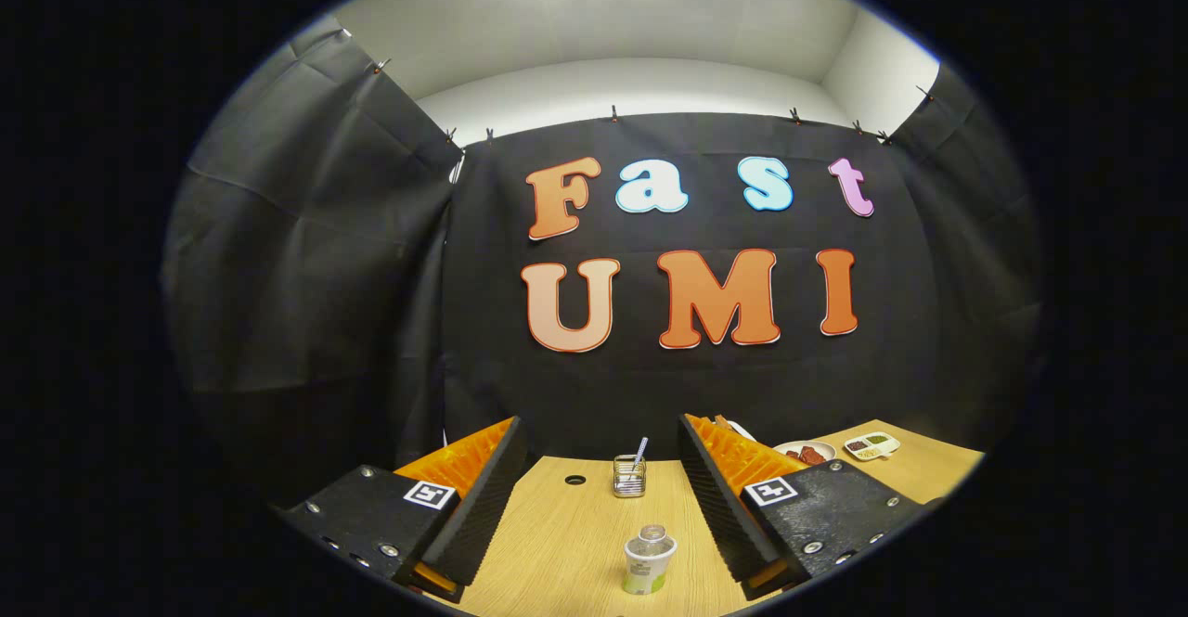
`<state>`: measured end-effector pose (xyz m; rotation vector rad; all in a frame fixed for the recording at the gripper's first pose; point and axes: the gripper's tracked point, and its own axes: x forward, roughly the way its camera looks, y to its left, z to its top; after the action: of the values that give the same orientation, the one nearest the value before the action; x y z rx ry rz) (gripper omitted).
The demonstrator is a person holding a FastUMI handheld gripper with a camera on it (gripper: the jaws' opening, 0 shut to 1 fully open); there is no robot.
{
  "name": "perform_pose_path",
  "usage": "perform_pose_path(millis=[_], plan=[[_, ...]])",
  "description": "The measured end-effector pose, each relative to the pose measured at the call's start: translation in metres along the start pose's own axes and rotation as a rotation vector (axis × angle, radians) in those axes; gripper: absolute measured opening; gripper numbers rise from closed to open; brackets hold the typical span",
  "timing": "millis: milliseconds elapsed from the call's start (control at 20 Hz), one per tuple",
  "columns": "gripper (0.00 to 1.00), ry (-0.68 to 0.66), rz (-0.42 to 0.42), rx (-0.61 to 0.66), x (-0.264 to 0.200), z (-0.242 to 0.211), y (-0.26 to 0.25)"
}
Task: Take the bottle from table, then pour the juice into the cup, finally place the bottle on the coaster
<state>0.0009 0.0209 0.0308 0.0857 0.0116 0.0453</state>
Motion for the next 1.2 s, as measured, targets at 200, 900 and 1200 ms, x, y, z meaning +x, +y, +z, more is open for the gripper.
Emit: perform_pose_path(millis=[200,900,1200], plan=[[0.97,-0.013,-0.001,-0.003,-0.003,0.004,0.001],[0.97,-0.004,-0.056,-0.06,-0.004,-0.019,-0.005],[0.94,-0.018,-0.124,-0.103,-0.005,-0.049,-0.018]])
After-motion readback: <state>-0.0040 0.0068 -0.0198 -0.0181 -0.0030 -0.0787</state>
